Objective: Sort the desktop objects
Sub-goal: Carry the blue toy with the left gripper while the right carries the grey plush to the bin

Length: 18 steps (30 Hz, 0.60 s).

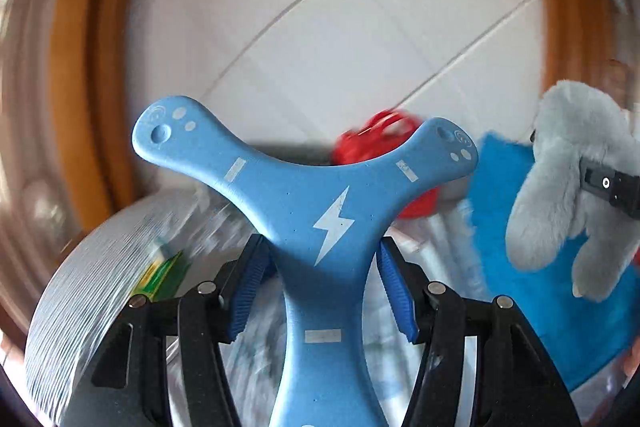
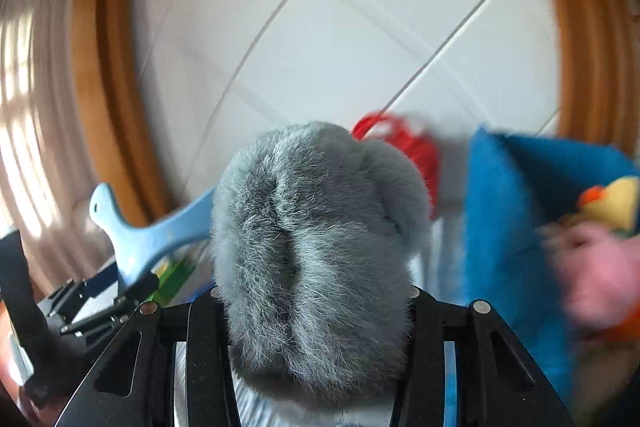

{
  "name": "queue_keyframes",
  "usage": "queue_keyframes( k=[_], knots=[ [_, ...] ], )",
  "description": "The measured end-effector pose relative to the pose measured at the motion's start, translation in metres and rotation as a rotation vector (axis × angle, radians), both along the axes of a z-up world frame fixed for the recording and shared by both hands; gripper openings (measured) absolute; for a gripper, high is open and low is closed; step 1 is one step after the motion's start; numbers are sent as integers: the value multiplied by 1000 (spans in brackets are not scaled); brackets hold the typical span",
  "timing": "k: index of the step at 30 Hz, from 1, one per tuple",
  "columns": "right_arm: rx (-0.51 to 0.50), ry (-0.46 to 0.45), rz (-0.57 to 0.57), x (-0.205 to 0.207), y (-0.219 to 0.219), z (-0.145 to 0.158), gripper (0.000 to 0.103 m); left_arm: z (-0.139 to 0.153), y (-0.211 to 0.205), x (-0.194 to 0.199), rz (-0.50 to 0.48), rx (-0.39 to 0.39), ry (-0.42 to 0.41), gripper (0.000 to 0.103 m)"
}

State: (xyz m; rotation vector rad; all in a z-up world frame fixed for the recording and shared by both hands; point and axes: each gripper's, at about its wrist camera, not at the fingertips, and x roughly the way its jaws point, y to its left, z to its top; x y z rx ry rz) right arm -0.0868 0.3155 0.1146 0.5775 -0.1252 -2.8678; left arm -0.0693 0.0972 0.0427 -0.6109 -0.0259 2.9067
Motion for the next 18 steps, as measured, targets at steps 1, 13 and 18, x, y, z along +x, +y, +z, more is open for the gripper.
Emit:
queue_keyframes(
  k=[1,13,18],
  knots=[
    [-13,29,-30,9,18,11,42,10,12,1,-28,7,19,56],
    [57,95,-471,77,221,51,42,83,226,41,-425,44,99,56],
    [60,19,-573,86,286,30,42,80,315,41,-528,29,20,56]
  ],
)
